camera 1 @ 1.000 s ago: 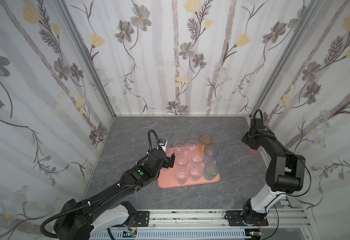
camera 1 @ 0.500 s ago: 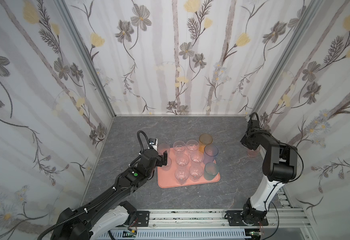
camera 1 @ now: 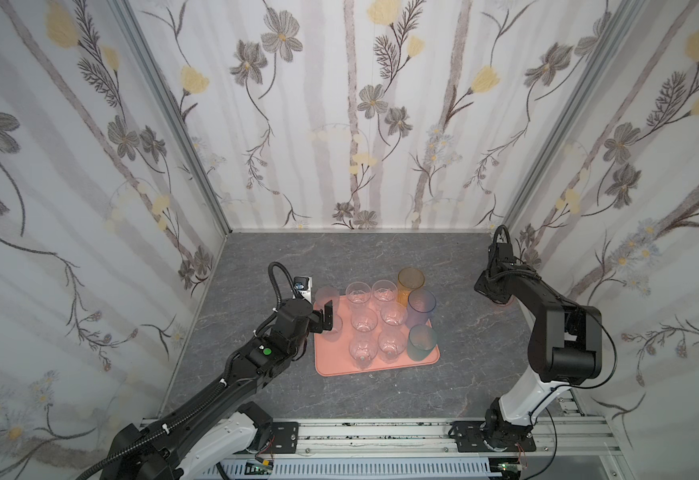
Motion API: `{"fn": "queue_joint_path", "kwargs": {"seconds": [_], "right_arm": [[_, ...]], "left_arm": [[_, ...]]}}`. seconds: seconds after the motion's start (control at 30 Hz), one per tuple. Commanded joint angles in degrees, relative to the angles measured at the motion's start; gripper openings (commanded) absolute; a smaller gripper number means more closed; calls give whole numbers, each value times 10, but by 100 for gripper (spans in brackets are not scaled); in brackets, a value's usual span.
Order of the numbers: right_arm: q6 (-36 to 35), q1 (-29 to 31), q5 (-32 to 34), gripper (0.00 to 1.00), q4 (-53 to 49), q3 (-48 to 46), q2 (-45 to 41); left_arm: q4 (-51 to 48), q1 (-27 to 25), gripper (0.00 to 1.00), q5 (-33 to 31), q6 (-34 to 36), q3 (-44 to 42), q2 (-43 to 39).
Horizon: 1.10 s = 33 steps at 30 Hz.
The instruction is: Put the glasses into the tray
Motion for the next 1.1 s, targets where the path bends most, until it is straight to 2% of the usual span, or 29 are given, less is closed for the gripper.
{"fn": "queue_joint_path", "kwargs": {"seconds": [0.0, 0.5, 0.77, 0.87, 1.07], "right_arm": [[6, 18, -4, 0, 3, -5, -32], [14, 101, -6, 0, -98, -23, -237], [18, 158, 1, 0, -190, 48, -300], [41, 238, -5, 0, -219, 99, -297], [85, 471, -24, 0, -236, 210, -203]], "left_arm": [[13, 1, 100, 0, -10, -2, -5], [10, 1, 100, -3, -16, -9, -5], [10, 1, 100, -9, -23, -8, 8], [7, 2, 100, -29, -29, -6, 3], [-27, 50, 100, -50, -28, 3, -20]]}}
